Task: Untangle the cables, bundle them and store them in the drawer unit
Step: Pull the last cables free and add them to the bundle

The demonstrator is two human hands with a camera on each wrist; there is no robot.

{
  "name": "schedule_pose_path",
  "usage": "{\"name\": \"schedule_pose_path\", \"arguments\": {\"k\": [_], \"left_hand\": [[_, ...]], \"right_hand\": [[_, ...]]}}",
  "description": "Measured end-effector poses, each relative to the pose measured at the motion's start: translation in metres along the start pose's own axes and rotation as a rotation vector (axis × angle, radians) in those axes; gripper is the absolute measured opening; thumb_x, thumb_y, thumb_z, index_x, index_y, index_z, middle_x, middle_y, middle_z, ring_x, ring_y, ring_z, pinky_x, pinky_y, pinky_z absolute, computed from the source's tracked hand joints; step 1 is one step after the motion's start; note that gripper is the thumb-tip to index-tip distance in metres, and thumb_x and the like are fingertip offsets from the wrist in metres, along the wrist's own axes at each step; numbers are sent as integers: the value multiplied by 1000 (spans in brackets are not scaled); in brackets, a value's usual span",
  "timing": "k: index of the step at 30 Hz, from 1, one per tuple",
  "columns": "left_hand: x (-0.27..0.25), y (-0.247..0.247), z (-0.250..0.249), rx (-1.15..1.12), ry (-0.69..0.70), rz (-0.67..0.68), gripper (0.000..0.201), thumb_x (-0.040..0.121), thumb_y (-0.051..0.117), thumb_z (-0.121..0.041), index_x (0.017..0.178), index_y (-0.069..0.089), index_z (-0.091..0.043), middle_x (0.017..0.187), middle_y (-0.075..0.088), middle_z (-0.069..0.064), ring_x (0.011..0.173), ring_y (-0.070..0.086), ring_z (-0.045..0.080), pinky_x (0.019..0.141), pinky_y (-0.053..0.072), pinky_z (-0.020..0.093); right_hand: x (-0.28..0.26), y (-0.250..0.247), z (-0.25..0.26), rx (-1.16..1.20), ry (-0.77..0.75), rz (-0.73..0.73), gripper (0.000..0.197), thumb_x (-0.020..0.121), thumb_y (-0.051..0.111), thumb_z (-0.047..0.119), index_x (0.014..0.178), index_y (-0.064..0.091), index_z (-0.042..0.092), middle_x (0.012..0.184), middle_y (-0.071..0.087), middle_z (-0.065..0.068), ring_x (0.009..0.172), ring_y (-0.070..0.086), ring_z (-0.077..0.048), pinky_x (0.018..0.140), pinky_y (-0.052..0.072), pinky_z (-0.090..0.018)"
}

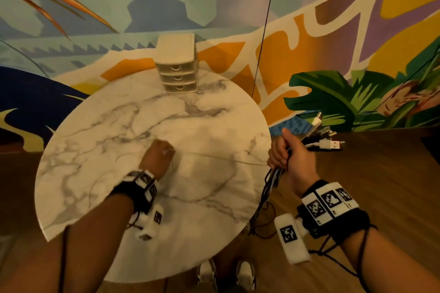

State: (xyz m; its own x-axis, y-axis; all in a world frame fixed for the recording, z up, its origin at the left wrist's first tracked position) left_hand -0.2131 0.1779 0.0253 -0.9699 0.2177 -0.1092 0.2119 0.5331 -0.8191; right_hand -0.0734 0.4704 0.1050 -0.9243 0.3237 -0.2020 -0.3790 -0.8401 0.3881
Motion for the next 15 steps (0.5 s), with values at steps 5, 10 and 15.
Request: {"name": "schedule_pose_path", "arguments": {"k": [5, 10, 15], "left_hand": [[38, -39, -21, -150, 24, -39, 10, 89, 59, -12, 90, 67, -7, 100, 62, 18, 89, 61, 31, 80, 50, 36], [38, -55, -48, -316, -24, -124, 15, 89, 59, -21, 83, 69, -13, 78, 66, 9, 73, 64, 28, 66, 56, 37], [-4, -57, -121, 123, 382, -158, 21, 92, 52, -28, 93, 70, -17, 90, 67, 4, 82, 61, 24, 70, 44, 28]], "right_hand": [[-3, -15, 6, -260, -50, -51, 59, 99, 33, 34, 43, 31, 16, 39, 28, 4, 40, 28, -14, 51, 32, -28], [-9, -11, -6, -590, 39, -68, 61, 96, 34, 49, 43, 37, 19, 41, 38, 7, 43, 38, -6, 71, 31, -35], [-5, 42, -25, -530, 66, 97, 57, 98, 38, 41, 56, 66, 13, 48, 40, -5, 44, 35, -11, 52, 32, -24]]}}
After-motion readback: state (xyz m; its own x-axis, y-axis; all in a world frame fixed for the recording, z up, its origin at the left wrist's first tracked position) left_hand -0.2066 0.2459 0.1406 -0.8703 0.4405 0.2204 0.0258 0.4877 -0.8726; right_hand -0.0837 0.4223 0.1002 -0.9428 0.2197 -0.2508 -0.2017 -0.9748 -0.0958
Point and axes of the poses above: each hand's wrist, its own x-axis towards the middle knuckle, its own y-axis out of the palm, z = x × y, the point moved 8 cm from there along x, towards the middle knuckle
